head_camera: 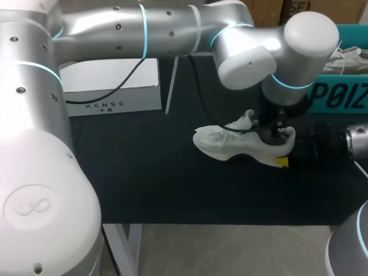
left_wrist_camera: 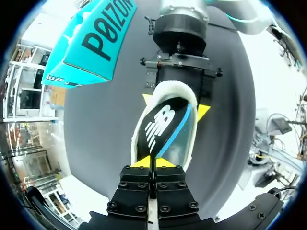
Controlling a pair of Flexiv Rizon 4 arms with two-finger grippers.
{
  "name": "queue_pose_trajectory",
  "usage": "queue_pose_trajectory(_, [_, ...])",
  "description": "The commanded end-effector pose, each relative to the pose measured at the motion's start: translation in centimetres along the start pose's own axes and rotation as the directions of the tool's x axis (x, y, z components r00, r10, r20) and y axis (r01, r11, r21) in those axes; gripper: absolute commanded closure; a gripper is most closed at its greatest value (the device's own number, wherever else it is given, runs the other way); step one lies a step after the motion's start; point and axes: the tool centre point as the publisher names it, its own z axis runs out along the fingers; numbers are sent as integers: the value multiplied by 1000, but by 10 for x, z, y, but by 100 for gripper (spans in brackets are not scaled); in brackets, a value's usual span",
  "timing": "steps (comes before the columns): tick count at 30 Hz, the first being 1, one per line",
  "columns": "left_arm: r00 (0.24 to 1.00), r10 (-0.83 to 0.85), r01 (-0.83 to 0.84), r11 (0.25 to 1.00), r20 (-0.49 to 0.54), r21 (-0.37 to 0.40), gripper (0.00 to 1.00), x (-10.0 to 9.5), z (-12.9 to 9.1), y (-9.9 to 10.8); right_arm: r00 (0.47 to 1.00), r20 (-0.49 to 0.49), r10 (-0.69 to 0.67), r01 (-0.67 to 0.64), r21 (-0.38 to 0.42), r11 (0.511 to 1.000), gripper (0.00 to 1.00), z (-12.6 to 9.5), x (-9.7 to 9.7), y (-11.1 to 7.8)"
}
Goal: Take the shoe out of the shoebox, open the shoe tongue, remove and reinsert the insole, then place the shoe into the shoebox
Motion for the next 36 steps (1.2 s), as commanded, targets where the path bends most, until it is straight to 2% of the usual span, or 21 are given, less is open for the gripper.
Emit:
queue_pose_trajectory(1, [1000,-19,19,999,5,48,100,2,-11,14,1000,1,1,-1,3,1000,100,2,0,-2])
queue_pose_trajectory(9, [1000,-2,1,996,19,84,100,8,-16,1,1000,1,1,-1,3,1000,100,2,0,-2])
queue_pose_trajectory(19, [994,82,-89,990,73,105,100,24,-10,-40,1000,1,1,-1,3,1000,100,2,0,-2])
queue_pose_trajectory(22, [992,92,-104,984,86,146,100,27,-15,-51,1000,1,1,-1,3,1000,100,2,0,-2])
queue_pose_trajectory(25, [990,91,-112,973,109,200,100,30,-25,-60,1000,1,1,-1,3,1000,100,2,0,-2])
queue_pose_trajectory(30, [987,58,-104,942,152,318,100,30,-56,-73,1000,1,1,-1,3,1000,100,2,0,-2])
queue_pose_trajectory(36, [980,32,-112,905,197,410,100,28,-95,-88,1000,1,1,-1,3,1000,100,2,0,-2])
